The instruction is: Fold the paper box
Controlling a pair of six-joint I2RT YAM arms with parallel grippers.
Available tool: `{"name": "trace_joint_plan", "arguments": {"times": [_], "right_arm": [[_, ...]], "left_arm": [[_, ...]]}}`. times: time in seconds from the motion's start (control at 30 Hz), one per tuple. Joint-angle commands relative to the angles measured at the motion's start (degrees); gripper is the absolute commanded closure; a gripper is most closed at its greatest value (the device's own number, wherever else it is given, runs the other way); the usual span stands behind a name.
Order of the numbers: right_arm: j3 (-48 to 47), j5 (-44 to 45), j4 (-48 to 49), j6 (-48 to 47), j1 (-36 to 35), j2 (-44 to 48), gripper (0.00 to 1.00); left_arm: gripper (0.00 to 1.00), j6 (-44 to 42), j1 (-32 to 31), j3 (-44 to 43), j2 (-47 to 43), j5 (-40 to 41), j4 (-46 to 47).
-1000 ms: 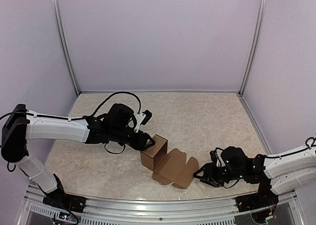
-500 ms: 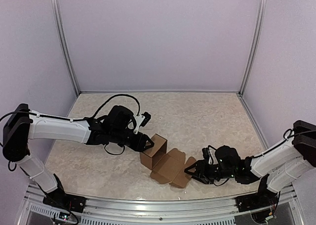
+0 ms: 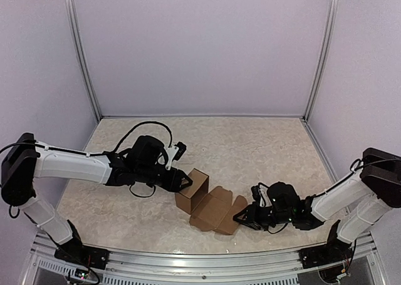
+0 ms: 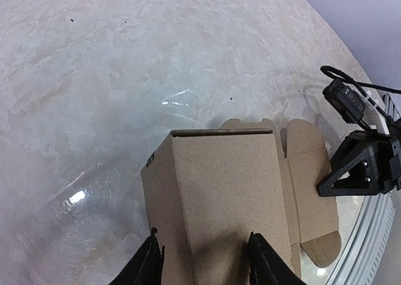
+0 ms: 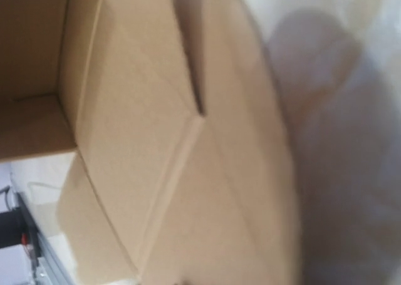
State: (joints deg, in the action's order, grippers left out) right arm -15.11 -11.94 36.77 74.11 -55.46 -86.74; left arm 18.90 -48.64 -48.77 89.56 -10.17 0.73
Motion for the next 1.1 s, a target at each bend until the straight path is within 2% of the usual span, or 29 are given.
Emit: {"name": "trace_joint_plan", "arguments": {"times": [0.0,0.1,0.27,0.37,0.53,0.67,0.83,1.07], "right_arm": [[-2.8,4.0,-14.9,-6.1,0.3,5.5,0.88],[-4.6,6.3,-19.0,-8.5,0.3,8.6,1.00],[-8.8,6.2,-21.3,-11.8,0.3,9.2,1.00],[-12.7,6.3,-26.4,-15.3,0.4,8.9,1.00],[-20.9,10.3,-39.5,-24.0,0.3,8.2,1.00],[-27.1,10.8,-47.2,-30.6,0.3,7.9,1.00],[-34.9,8.7,-54.9,-39.3,0.3,7.3,1.00],[-47.6,10.4,-70.0,-53.0,0.3,4.7,1.00]], "left_arm": [[0.55,1.1,0.7,2.5,-0.1,0.2,-1.9],[0.55,2.1,0.7,3.7,-0.6,-0.9,-0.3],[0.55,3.8,0.7,5.8,-2.6,-2.7,3.3],[0.53,4.3,0.7,6.6,-5.0,-2.6,3.3],[0.45,4.2,0.8,6.7,-10.5,1.1,0.6],[0.44,4.3,0.9,6.6,-14.3,3.0,-3.0],[0.43,5.4,0.7,6.5,-20.1,9.1,-6.9],[0.41,5.1,0.2,5.8,-25.7,16.9,-11.3]]}}
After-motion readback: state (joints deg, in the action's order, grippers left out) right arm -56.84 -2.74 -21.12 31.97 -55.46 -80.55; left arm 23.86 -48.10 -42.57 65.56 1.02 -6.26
